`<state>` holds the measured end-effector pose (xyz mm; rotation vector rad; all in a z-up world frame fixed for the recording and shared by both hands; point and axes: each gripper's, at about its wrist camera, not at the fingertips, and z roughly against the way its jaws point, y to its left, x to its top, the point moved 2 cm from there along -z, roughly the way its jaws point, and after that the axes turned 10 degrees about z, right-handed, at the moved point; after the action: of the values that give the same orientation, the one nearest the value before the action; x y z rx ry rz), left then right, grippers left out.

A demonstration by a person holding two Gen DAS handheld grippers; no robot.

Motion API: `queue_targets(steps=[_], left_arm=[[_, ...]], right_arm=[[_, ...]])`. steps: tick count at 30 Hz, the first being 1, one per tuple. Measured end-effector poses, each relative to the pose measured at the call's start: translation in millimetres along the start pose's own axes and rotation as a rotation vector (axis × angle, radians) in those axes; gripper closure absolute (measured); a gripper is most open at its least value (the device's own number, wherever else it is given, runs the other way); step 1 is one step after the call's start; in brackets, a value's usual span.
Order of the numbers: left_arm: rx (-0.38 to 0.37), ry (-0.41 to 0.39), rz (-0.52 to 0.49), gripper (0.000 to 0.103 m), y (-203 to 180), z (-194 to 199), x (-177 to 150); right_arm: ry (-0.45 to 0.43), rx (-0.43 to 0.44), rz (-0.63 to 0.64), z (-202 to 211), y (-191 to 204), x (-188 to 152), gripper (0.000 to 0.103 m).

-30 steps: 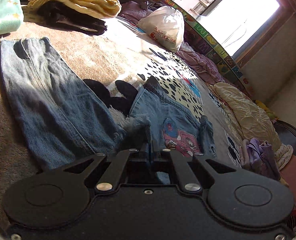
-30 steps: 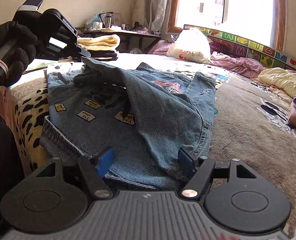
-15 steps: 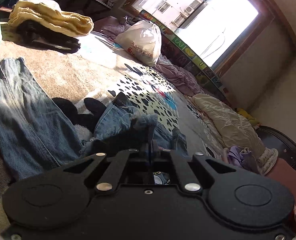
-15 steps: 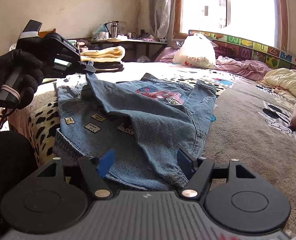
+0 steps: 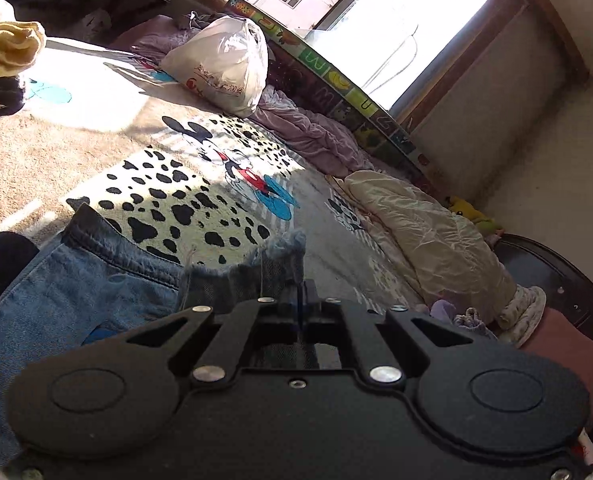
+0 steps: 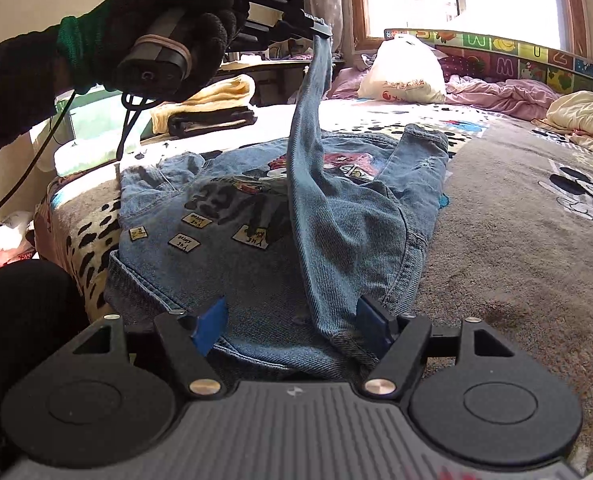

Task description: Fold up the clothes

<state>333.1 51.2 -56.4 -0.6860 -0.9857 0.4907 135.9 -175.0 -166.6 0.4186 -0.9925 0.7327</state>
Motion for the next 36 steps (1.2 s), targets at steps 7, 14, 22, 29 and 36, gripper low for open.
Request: queue_targets(steps=[7,14,22,29,36], left_arm=[[0.079,0.078,-0.098,0.103,-10,-69,-21],[0.186,0.152,-0.274,0.103,-13,-110,-47],[0.22,0.166,-0.359,0.103,-21,-124,-59],[0.275,0.233,-0.452,0.1,-28,-146,-71],[0.194,0.175,-0.472,0.097,-36,-94,-59]], right_arm=[[-0.023,0.076,-0.134,2,-19,-4,0.032],[-0.047,0.12,-0.252,5,-32,-5,0.032],[-0.048,0.132,-0.276,5,-34,-6,0.032],[-0.047,0.147,-0.306,4,-37,-8,0.032],[-0.045,0.139,-0.312,11,-37,-7,0.031]])
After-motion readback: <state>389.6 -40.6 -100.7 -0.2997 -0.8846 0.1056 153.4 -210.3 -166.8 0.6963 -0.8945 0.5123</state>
